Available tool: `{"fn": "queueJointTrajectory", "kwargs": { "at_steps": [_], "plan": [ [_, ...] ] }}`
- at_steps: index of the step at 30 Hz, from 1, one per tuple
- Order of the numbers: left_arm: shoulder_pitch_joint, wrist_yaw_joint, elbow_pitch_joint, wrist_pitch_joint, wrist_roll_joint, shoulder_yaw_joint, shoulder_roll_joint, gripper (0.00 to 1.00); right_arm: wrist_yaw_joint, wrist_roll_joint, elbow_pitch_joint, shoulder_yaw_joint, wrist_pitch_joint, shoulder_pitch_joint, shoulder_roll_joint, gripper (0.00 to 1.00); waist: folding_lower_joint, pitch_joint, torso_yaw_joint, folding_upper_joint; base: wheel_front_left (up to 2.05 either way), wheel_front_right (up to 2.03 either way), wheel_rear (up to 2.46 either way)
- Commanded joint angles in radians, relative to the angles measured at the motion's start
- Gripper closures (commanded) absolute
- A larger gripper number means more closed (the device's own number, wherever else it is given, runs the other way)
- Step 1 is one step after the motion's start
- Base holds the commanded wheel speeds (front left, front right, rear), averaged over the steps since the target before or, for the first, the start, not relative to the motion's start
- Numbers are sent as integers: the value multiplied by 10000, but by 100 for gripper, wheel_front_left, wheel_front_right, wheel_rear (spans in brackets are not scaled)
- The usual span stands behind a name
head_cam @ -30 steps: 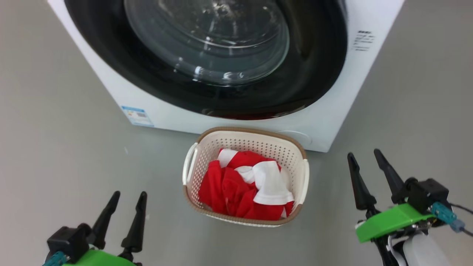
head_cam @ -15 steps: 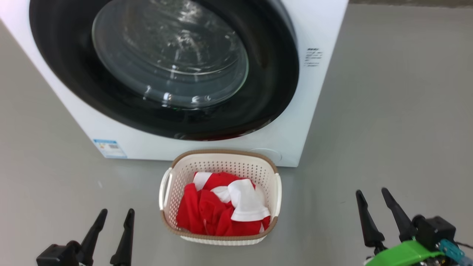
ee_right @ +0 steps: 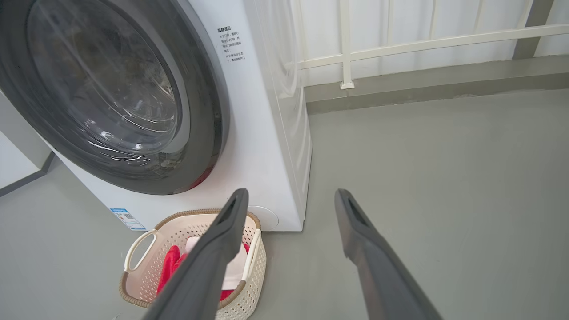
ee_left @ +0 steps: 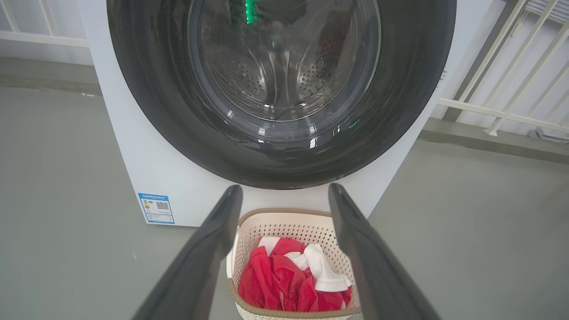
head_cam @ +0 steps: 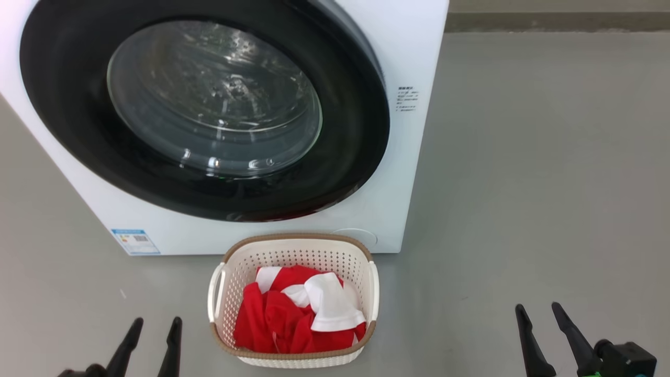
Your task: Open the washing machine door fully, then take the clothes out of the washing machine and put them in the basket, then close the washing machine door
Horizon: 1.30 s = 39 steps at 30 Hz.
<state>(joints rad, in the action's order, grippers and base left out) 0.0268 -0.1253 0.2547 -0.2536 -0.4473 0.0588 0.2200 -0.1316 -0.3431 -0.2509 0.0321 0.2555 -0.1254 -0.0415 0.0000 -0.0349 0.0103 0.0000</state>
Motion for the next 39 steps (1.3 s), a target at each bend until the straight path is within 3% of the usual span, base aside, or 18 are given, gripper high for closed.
{"fn": "queueJointTrajectory", "kwargs": {
  "at_steps": [1,37,38,39],
  "plan": [
    [-57,-54,-303,-82,115,-435,124,0,9,-64,295,-132,63,11,-111,0,0,98,-90,0,0,0,0],
    [109,-54,-597,-82,247,-698,-85,0,9,-154,367,-76,63,-69,-89,0,0,186,-108,0,0,0,0],
    [113,-54,-603,-82,244,-723,-106,100,9,-162,369,-86,63,-68,-88,100,0,185,-106,0,0,0,0],
    [299,6,-294,6,166,-306,-249,100,0,-111,105,168,-1,-249,51,100,0,186,-107,0,0,0,0]
  ]
}}
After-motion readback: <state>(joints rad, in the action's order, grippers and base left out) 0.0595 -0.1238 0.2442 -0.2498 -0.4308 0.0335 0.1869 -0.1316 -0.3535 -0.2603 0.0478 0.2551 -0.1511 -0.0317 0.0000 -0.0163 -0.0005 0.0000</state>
